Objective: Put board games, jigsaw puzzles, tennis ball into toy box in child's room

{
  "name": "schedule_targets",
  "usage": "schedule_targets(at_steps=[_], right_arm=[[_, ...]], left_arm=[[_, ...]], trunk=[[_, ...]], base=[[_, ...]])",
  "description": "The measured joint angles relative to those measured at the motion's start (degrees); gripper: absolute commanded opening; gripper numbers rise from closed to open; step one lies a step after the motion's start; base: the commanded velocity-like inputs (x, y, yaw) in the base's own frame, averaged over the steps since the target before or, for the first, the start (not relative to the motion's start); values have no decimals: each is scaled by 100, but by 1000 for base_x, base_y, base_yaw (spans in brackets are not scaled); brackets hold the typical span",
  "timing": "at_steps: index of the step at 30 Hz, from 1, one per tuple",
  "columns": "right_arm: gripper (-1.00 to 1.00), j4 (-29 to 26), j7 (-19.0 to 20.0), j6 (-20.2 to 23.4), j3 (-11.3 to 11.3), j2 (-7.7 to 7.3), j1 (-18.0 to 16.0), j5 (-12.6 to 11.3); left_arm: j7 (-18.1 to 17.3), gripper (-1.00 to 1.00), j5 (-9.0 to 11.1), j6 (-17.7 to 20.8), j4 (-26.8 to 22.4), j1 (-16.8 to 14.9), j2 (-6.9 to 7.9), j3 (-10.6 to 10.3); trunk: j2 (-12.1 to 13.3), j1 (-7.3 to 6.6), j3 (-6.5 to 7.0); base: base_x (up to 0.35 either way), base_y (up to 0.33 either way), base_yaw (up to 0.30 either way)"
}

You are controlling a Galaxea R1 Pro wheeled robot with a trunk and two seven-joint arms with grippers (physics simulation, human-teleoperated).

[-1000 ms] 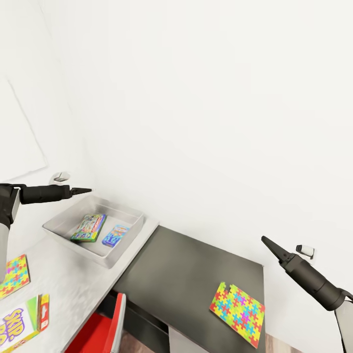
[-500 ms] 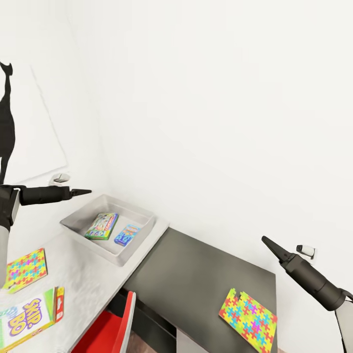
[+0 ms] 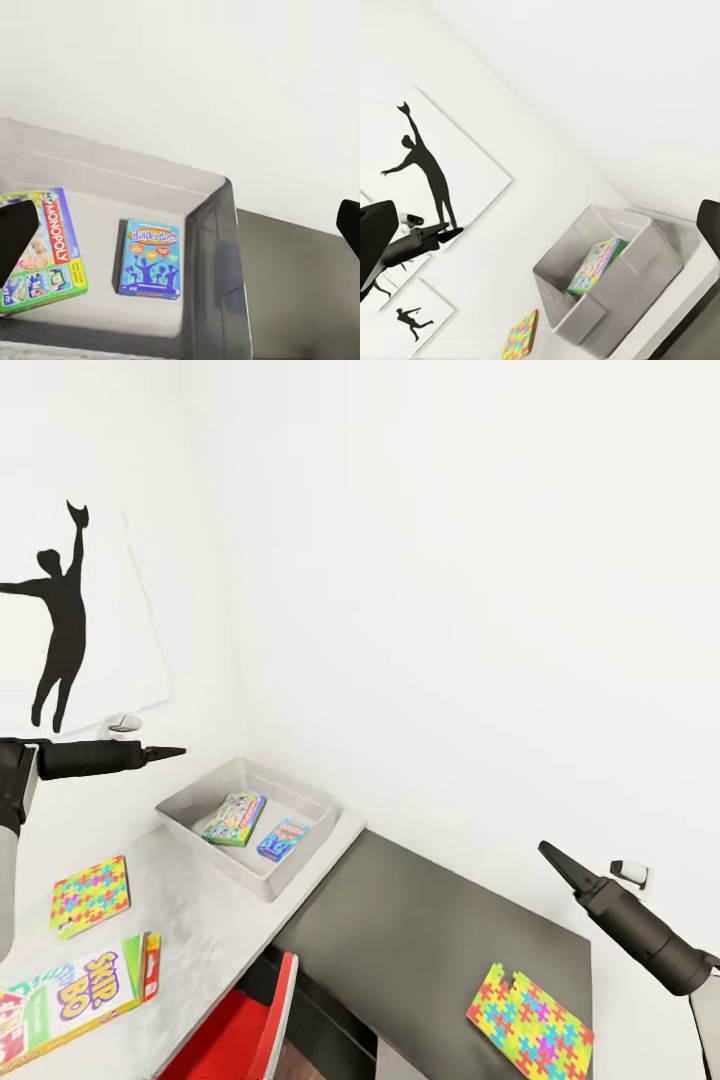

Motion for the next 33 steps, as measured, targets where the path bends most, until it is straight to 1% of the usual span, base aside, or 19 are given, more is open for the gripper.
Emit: schedule_targets(at_steps=[8,11,17,19,20,23,25,27,30,32,33], right_arm=[[100,-4,-8,28,-1,-14,0,20],[100,-4,-8,33,-1,-20,0,24],[100,-5,-11,39,-1,-26,0,24],[100,-5,-9,40,-1,-26,0,23],[100,-4,-9,39,-1,-26,0,23],[100,-3,-8,38,-2,-26,0,27],[100,1,-9,36,-5,-26,0,18],[100,2,-8,31,-4,-23,1,16],[100,3,-9,13,-3,-12,1,11],[100,3,-18,-6,-2,7,1,21],[100,3,-21,-10,0,12,1,25]], left_arm=[[0,100,0,-2,-3,16,16,6],[0,100,20,1,-3,109,40,12],[-1,100,43,-10,0,480,63,47],[-7,100,51,-15,-1,748,75,109],[-7,100,54,-16,-2,795,74,124],[-9,100,58,-21,-3,1068,72,188],[-6,100,63,-28,-2,1319,66,258],[-4,100,75,-38,-3,1444,57,337],[-20,100,99,-47,-28,1522,53,472],[-144,100,108,-53,-58,1559,57,608],[-195,100,107,-55,-63,1564,58,636]], trunk=[[0,0,27],[1,0,28],[1,0,29],[1,0,28],[1,0,29],[1,0,29],[1,0,28],[0,0,29],[0,0,29],[0,0,29],[0,0,29]], base=[[0,0,267],[0,0,282],[0,0,285],[0,0,286],[0,0,285],[0,0,187],[0,0,72],[0,0,37],[0,0,16],[0,0,6],[0,0,4]])
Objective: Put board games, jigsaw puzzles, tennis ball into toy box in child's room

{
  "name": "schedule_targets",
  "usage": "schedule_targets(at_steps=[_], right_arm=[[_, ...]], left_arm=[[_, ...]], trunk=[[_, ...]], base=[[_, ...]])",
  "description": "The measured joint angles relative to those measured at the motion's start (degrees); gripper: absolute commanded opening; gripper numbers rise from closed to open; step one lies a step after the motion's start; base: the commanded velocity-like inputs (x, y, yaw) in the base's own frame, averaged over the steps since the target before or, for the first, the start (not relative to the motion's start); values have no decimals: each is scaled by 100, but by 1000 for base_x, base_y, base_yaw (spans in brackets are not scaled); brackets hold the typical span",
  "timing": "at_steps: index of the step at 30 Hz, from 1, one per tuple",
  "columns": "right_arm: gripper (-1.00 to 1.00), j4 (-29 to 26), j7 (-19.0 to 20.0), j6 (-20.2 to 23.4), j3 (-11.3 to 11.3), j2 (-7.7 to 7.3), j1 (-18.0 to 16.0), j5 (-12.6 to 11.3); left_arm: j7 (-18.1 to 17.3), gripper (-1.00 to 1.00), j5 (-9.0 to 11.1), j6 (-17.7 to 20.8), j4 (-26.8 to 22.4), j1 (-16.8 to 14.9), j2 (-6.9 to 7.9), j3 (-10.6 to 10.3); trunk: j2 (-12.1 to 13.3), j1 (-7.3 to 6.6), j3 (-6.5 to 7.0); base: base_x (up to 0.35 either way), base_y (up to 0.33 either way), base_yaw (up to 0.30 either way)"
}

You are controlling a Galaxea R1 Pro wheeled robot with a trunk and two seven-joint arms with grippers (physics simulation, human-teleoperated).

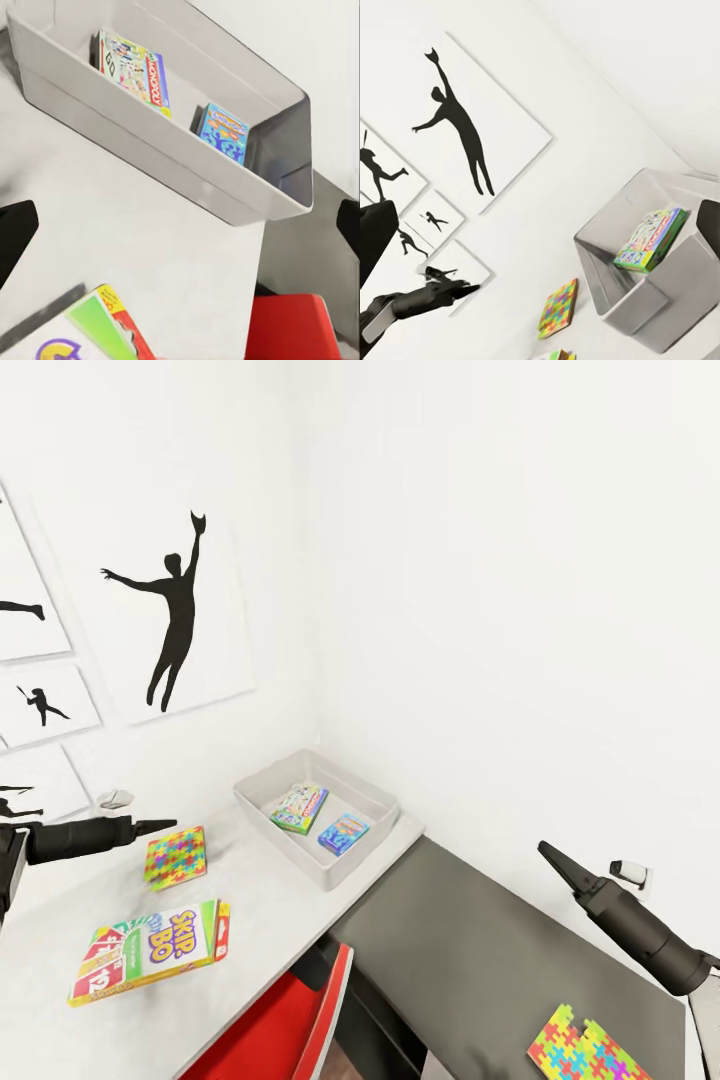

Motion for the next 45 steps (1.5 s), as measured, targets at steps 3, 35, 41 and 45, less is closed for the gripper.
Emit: schedule_targets(at_steps=[3,35,41,45], right_arm=[[100,0,-10,-15,5,27,0,16],[100,-69,-32,36,61,35,-1,32],[100,-69,-33,37,61,33,-1,32],[100,-69,-33,37,62,32,-1,32]], left_arm=[[-369,100,-3,-35,-14,26,8,87],[-694,100,-22,-154,-27,62,119,188],[-694,100,-18,-155,-23,65,121,190],[-694,100,-21,-155,-23,66,125,192]], trunk=[[0,0,0],[0,0,0],[0,0,0],[0,0,0]], base=[[0,0,1],[0,0,151],[0,0,283],[0,0,283]])
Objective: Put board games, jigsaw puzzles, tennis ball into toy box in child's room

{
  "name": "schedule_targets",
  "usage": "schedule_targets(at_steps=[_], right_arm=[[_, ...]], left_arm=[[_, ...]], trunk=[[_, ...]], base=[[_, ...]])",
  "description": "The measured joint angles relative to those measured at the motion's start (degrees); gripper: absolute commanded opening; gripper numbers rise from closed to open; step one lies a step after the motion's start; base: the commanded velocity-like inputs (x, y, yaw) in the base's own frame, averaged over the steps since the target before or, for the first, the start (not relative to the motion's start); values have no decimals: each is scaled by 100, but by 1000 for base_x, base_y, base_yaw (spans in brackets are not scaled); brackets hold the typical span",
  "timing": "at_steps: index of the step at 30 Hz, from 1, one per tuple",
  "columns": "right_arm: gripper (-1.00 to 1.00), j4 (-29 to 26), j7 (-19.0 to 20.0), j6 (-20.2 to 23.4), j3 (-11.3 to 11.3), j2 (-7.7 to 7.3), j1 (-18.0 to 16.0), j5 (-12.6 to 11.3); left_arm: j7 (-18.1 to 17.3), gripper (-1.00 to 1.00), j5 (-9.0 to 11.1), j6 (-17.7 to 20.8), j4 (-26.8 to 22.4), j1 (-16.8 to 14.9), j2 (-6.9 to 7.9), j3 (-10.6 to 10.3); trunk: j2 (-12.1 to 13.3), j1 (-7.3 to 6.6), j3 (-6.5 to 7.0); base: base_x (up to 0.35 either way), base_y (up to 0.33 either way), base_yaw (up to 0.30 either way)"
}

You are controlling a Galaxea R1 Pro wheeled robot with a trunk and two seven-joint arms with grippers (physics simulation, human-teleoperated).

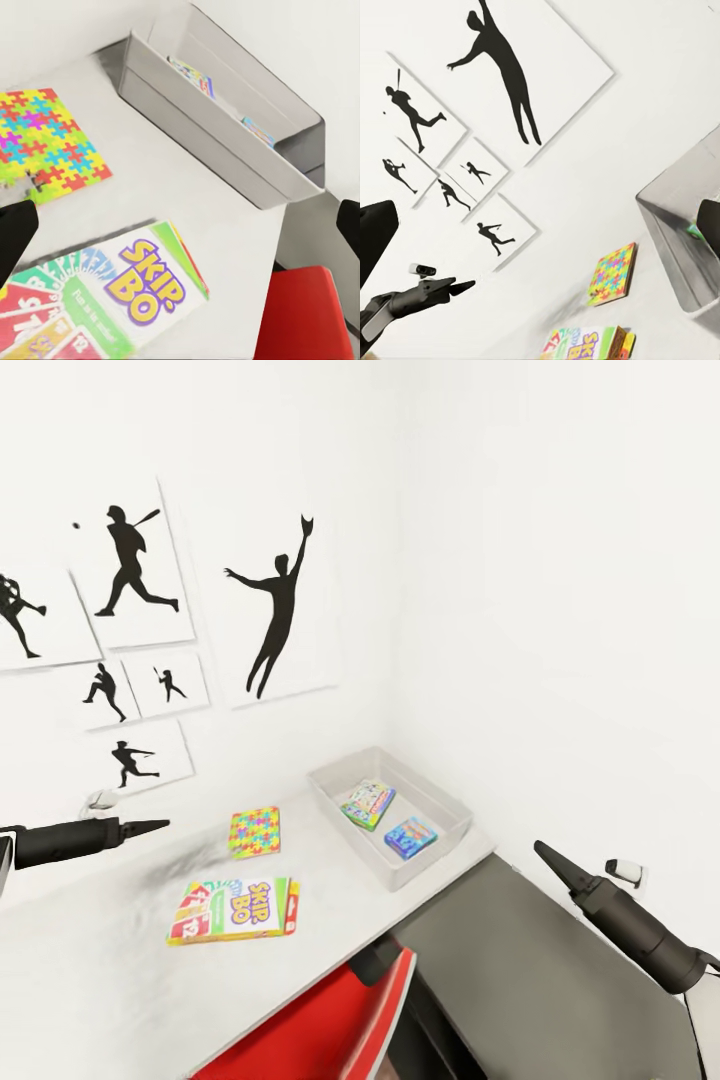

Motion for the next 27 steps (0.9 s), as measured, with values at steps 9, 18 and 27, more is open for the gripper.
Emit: schedule_targets(at_steps=[9,18,27], right_arm=[[100,0,-1,8,1,0,0,0],[100,0,-5,9,0,0,0,0],[100,0,-8,9,8,4,0,0]], left_arm=[[0,100,-1,0,-5,-1,1,7],[4,100,-1,-9,-2,0,16,8],[9,100,7,-9,-2,2,20,-7]], trunk=[[0,0,0],[0,0,0],[0,0,0]], base=[[0,0,283],[0,0,283],[0,0,283]])
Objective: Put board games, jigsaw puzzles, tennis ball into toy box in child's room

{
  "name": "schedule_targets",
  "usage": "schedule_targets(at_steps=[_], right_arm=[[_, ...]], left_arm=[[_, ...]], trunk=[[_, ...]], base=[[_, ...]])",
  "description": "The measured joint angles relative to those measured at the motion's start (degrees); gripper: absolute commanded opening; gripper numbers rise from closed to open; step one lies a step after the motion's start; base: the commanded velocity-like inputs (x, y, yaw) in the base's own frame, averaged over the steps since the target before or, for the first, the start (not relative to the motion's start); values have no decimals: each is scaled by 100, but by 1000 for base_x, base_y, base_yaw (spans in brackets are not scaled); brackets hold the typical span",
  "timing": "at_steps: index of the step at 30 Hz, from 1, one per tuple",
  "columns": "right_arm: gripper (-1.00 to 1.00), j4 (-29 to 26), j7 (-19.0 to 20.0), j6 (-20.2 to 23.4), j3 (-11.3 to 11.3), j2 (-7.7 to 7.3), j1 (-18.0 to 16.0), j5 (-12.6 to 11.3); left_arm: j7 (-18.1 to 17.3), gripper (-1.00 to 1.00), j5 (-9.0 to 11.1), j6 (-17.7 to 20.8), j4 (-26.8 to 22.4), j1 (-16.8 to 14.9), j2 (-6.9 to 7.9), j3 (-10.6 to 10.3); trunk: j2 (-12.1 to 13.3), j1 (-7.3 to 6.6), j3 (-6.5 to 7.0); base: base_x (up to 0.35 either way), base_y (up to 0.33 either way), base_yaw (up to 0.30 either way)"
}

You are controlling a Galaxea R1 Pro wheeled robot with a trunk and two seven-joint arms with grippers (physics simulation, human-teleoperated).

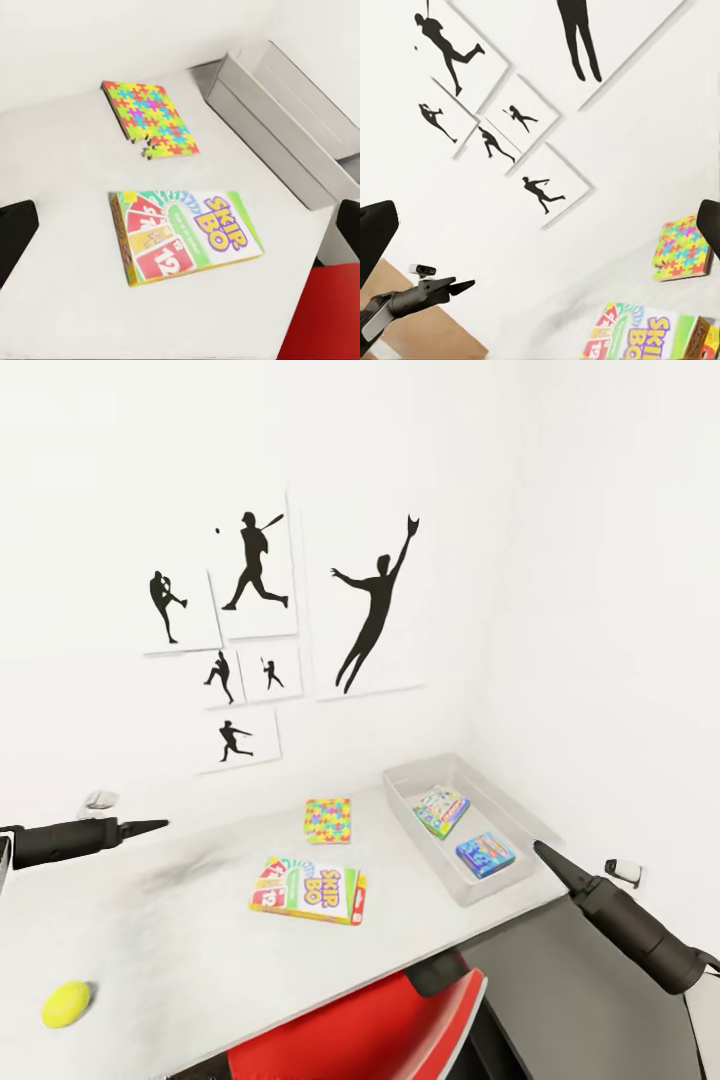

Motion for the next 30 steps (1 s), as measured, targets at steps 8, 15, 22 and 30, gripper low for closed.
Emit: schedule_targets(at_steps=[8,15,22,30], right_arm=[[100,0,-60,0,6,3,0,5],[100,0,-373,0,3,-5,0,0],[100,0,-434,0,9,-4,0,-1],[100,0,-439,0,10,4,0,-2]], left_arm=[[178,100,-16,22,-46,2,-132,-33],[1407,100,-61,44,-381,23,-743,-30],[1716,100,4,77,-735,222,-855,6],[1609,100,9,92,-834,257,-833,103]], trunk=[[0,0,0],[0,0,0],[0,0,0],[0,0,0]], base=[[0,0,283],[0,0,283],[0,0,283],[0,0,283]])
